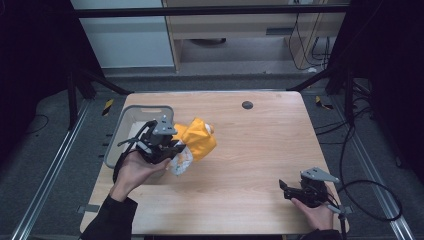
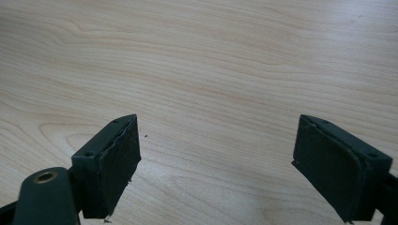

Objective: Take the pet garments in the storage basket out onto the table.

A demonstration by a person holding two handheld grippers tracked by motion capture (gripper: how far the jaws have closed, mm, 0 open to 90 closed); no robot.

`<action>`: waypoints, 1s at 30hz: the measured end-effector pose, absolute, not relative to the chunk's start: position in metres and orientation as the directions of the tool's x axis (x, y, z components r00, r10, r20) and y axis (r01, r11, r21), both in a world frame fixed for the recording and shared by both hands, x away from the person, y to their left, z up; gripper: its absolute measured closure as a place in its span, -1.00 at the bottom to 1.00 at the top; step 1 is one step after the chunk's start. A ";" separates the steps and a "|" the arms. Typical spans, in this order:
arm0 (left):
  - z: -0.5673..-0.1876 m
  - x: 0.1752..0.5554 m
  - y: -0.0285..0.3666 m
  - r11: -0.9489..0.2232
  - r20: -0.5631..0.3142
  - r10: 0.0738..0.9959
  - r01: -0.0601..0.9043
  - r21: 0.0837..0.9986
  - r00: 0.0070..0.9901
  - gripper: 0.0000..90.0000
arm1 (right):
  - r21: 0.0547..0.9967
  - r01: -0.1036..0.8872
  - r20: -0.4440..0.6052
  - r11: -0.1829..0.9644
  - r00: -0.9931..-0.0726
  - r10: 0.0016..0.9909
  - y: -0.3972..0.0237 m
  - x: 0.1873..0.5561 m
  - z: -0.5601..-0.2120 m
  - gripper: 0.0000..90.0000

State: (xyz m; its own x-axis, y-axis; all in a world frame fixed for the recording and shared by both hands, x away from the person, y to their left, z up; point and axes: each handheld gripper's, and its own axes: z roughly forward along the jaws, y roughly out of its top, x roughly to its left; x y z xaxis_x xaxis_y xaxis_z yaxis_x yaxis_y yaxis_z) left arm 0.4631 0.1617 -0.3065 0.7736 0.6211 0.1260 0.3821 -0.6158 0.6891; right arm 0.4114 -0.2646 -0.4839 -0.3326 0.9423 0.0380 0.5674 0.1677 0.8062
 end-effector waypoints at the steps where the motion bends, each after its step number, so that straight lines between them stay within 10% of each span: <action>1: -0.307 0.463 0.160 -0.617 0.124 0.618 0.381 0.689 0.777 0.76 | 0.806 0.567 0.038 0.168 -0.333 0.942 -0.265 0.411 -0.484 -0.67; 30: -0.349 0.460 0.114 -0.677 0.087 0.525 0.353 0.646 0.847 0.76 | 0.809 0.563 0.033 0.168 -0.329 0.944 -0.267 0.411 -0.484 -0.67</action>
State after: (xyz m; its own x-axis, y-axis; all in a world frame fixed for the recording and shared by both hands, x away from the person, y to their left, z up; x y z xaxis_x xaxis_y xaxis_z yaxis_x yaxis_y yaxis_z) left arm 0.4604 0.1144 -0.3494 0.8469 0.5245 0.0868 0.3531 -0.6770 0.6458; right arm 0.4111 -0.2666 -0.4835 -0.3288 0.9438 0.0331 0.5628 0.1677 0.8094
